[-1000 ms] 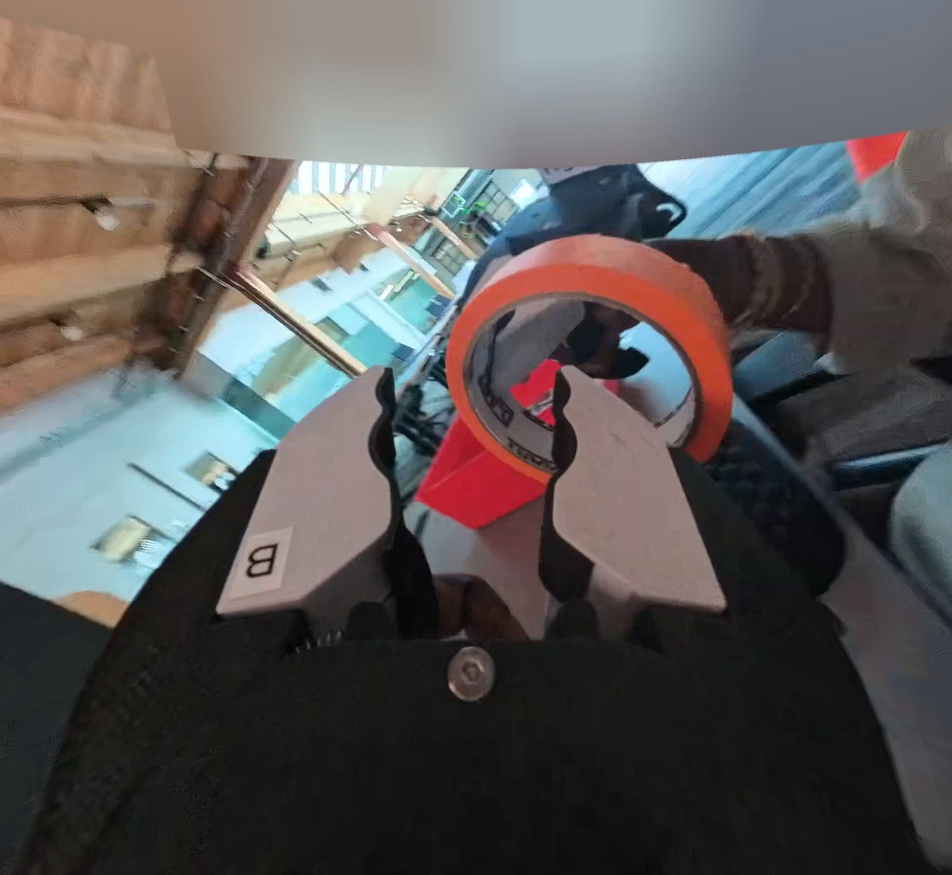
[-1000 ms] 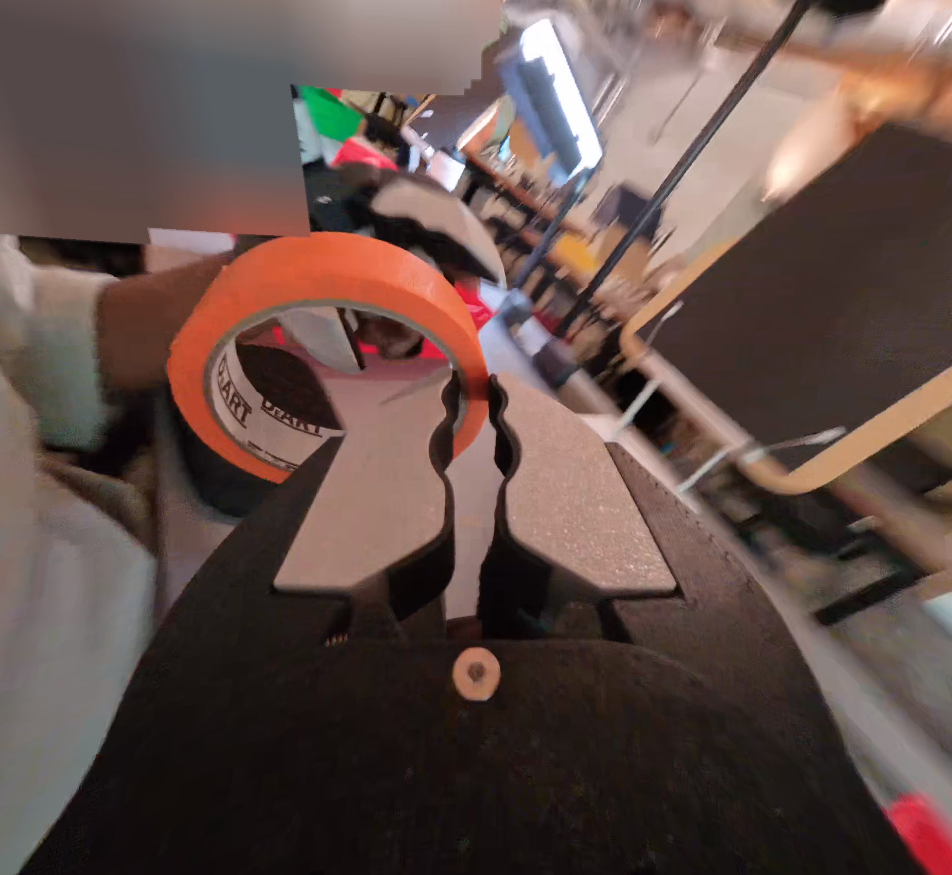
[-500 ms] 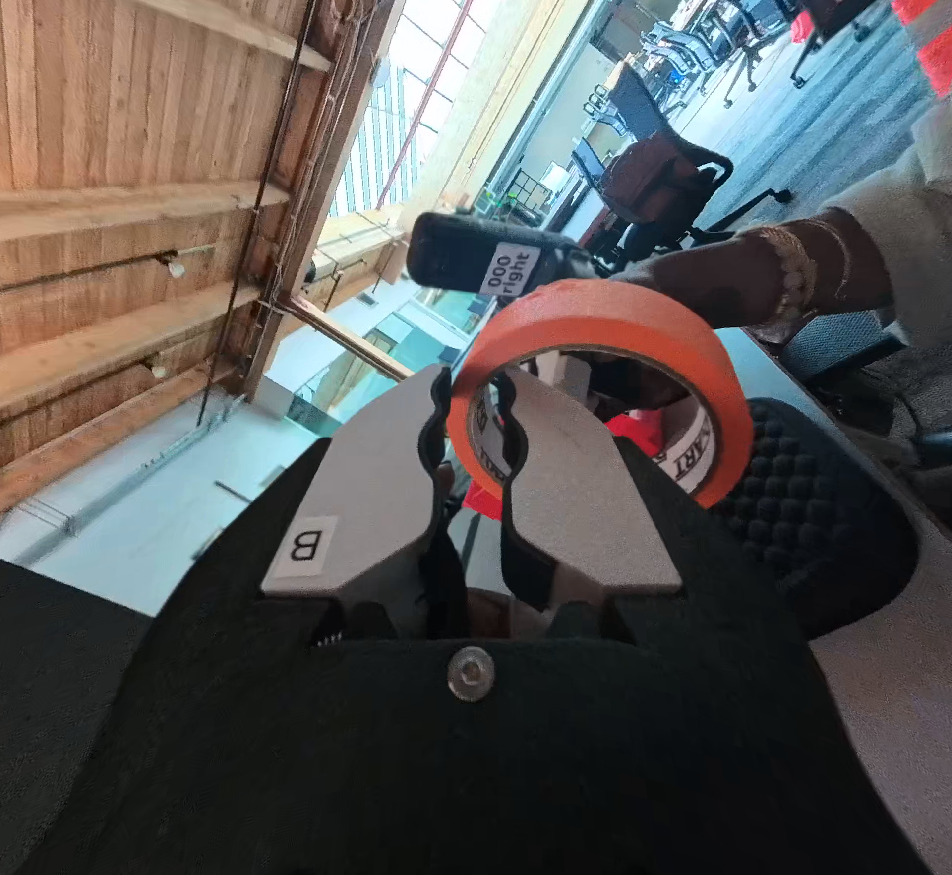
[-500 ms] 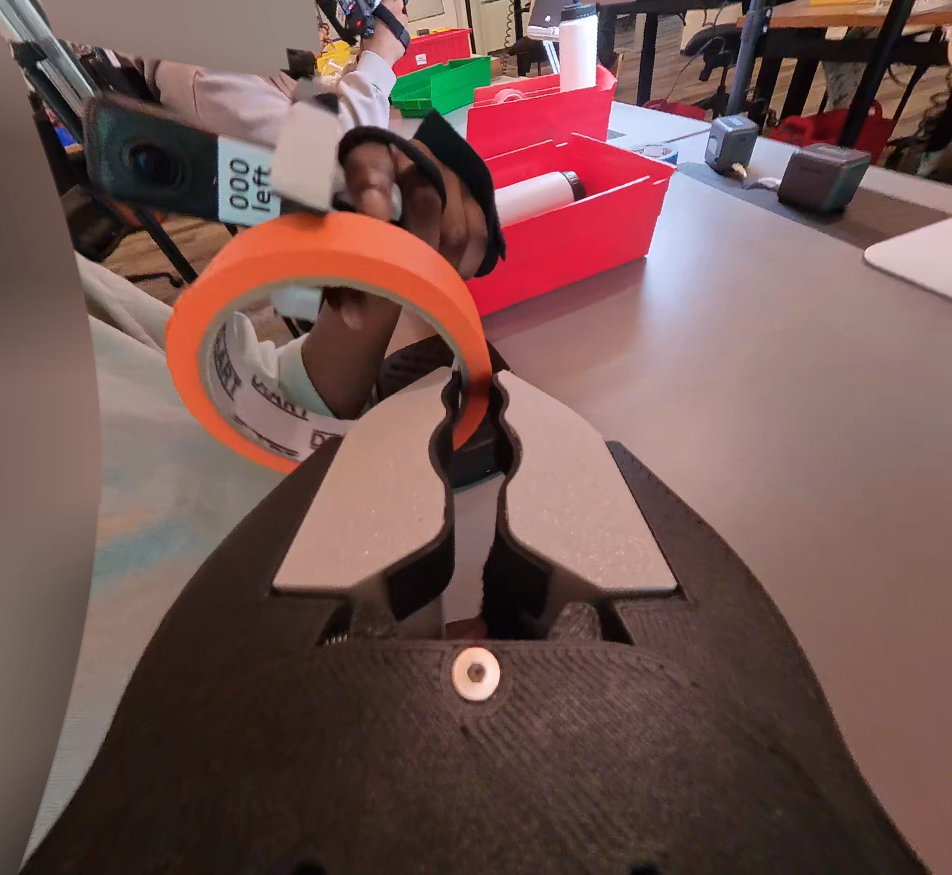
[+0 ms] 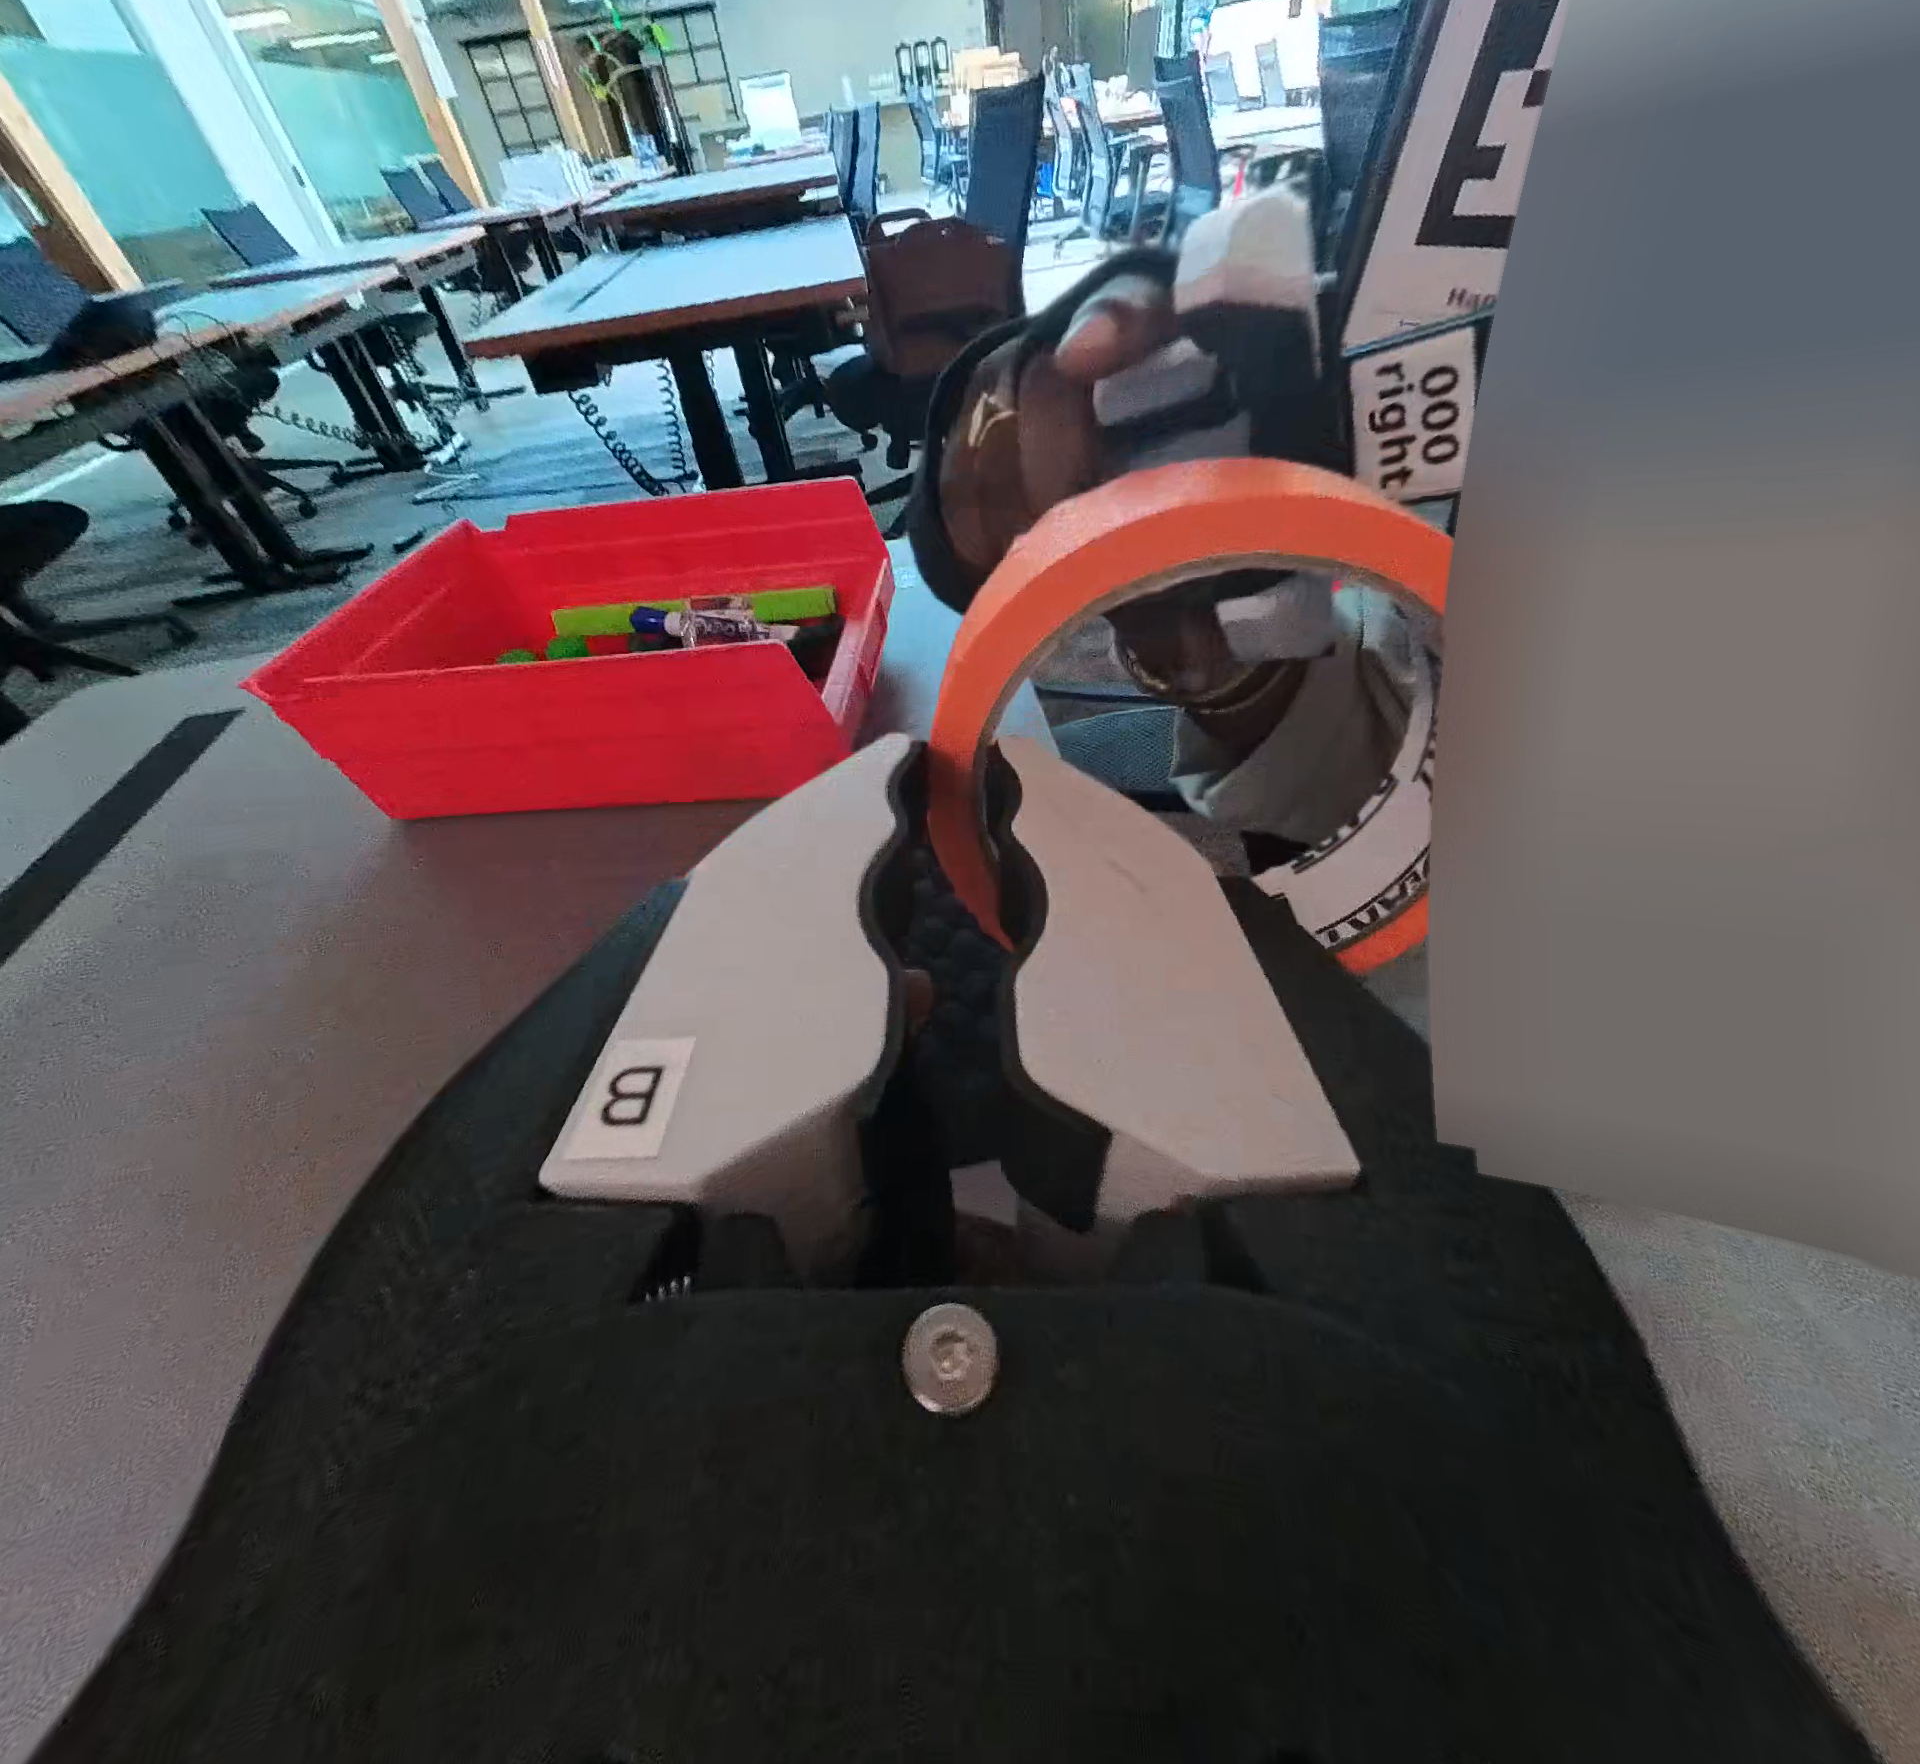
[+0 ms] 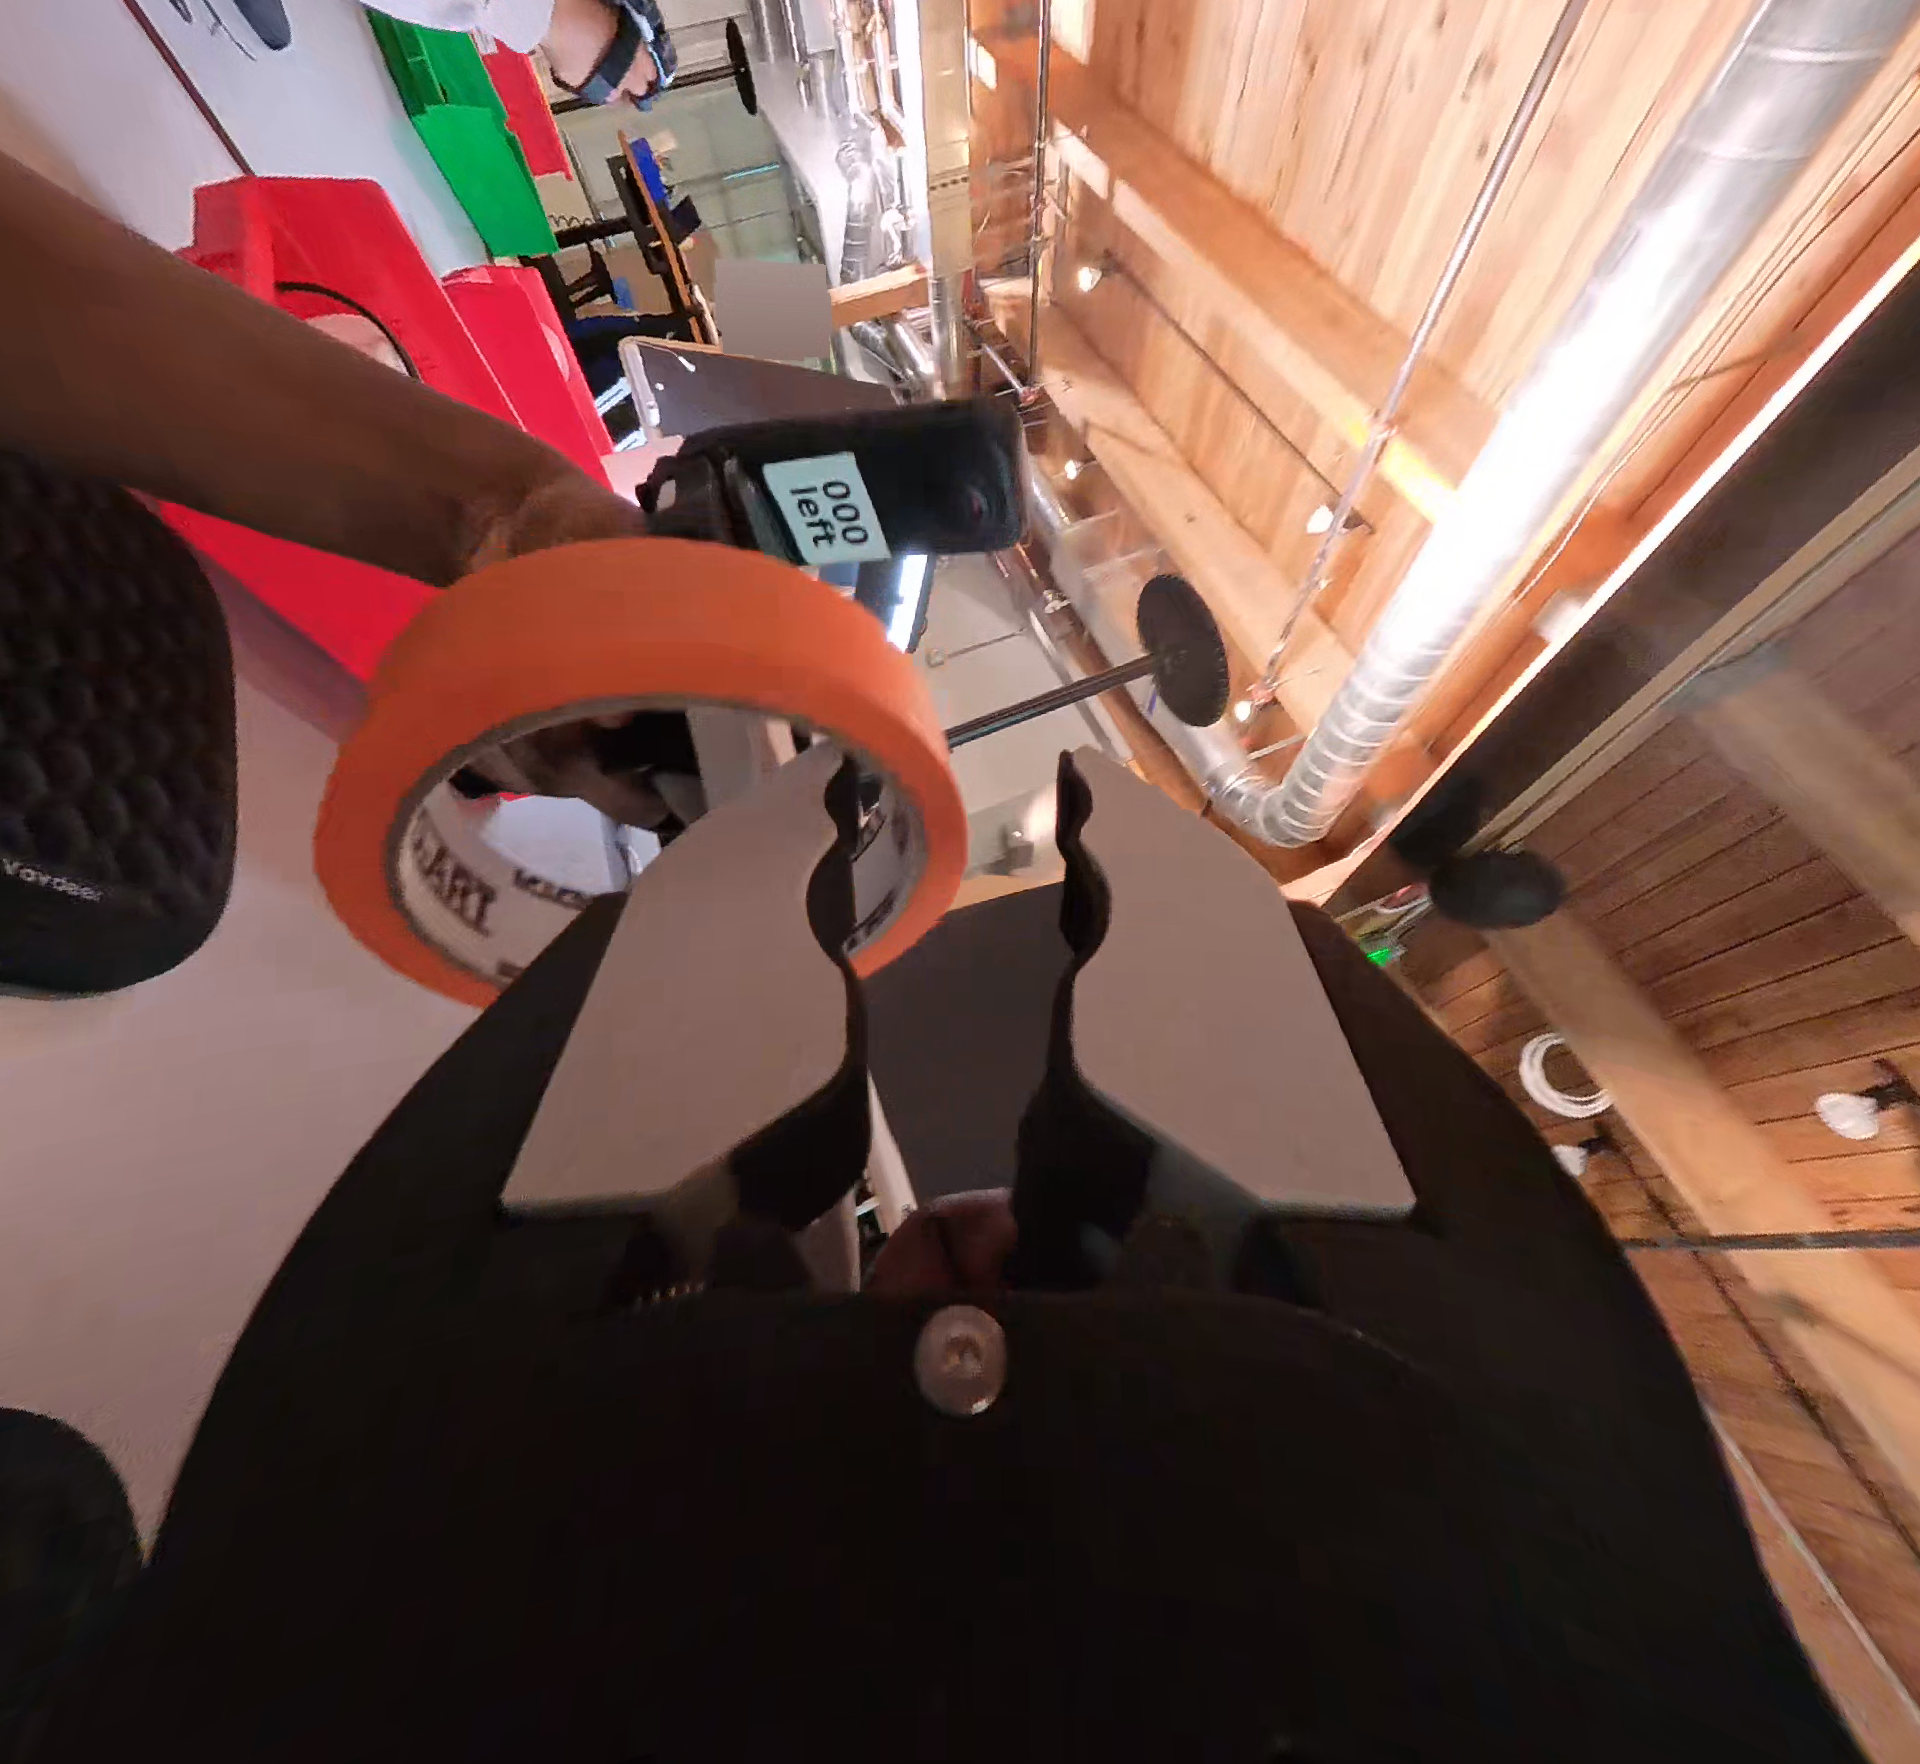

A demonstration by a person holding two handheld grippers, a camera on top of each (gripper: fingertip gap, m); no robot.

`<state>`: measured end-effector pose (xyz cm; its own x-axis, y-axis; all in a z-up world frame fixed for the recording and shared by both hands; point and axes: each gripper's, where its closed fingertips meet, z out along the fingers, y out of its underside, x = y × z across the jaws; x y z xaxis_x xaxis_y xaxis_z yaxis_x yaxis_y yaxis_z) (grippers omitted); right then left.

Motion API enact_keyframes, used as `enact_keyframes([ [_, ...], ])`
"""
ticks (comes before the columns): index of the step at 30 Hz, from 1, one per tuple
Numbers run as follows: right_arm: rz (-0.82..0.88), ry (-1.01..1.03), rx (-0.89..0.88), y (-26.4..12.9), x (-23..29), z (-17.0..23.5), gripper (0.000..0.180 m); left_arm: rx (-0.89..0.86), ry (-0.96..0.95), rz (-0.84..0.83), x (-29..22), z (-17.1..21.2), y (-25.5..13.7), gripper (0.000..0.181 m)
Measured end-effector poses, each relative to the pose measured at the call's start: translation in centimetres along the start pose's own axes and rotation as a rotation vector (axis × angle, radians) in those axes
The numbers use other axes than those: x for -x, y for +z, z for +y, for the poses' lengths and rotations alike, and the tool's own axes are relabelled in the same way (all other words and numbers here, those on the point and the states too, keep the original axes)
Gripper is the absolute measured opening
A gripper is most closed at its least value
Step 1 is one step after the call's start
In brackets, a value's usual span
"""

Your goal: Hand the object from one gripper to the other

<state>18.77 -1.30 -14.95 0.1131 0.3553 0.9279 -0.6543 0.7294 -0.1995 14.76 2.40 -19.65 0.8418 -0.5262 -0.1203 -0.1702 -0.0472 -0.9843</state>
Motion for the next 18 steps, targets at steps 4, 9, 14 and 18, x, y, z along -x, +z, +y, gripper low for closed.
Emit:
enact_keyframes([
  [4,-0.012,0.028,0.031,0.1,0.0,0.4,0.014,-0.02,0.02,0.018,-0.2,-0.2,0.2,0.017],
  [9,-0.162,0.61,0.161,0.5,0.2,3.4,0.01,-0.21,0.507,-0.216,-0.6,-3.6,-1.6,0.044],
  [14,-0.43,1.205,0.293,0.6,3.9,5.2,0.011,-0.187,0.884,-0.341,-2.9,-4.8,-1.5,0.044],
  [18,-0.58,1.492,0.303,0.5,5.7,5.1,0.01,-0.179,0.97,-0.313,-4.0,-4.6,-0.9,0.032],
])
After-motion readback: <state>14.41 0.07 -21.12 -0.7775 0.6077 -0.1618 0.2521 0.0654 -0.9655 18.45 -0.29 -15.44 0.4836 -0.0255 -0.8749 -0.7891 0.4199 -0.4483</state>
